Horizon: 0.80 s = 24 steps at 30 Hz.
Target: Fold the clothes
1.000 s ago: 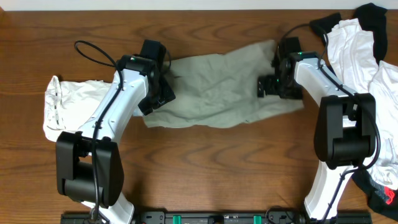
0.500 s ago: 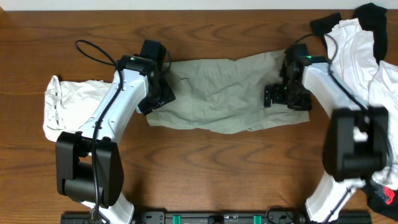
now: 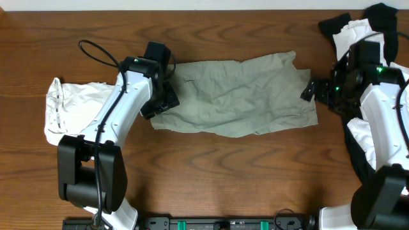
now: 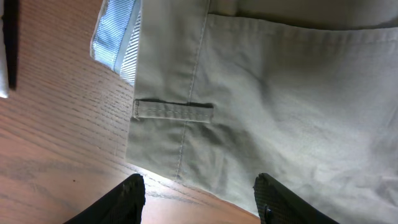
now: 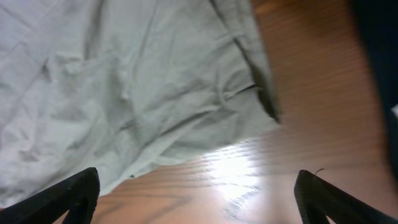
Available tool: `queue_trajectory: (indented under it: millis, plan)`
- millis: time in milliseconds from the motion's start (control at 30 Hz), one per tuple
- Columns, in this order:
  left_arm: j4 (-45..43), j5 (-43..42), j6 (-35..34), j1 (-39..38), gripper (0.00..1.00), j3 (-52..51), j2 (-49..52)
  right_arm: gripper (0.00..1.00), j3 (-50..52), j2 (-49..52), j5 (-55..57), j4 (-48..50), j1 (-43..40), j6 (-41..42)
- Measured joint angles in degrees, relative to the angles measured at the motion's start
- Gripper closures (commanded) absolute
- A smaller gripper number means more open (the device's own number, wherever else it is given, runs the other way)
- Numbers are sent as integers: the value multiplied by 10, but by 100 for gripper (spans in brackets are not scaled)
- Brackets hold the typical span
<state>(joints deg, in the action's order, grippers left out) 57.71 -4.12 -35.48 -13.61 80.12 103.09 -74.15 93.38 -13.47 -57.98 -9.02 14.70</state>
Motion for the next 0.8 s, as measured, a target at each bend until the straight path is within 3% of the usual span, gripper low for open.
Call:
queue_trajectory:
  millis: [400,800]
  plan:
    - [2,0,14,0,41,0,0,12,144,2,-72,188,-12,-9]
    - [2,0,15,0,41,0,0,10,185,36,-63,324,-12,17]
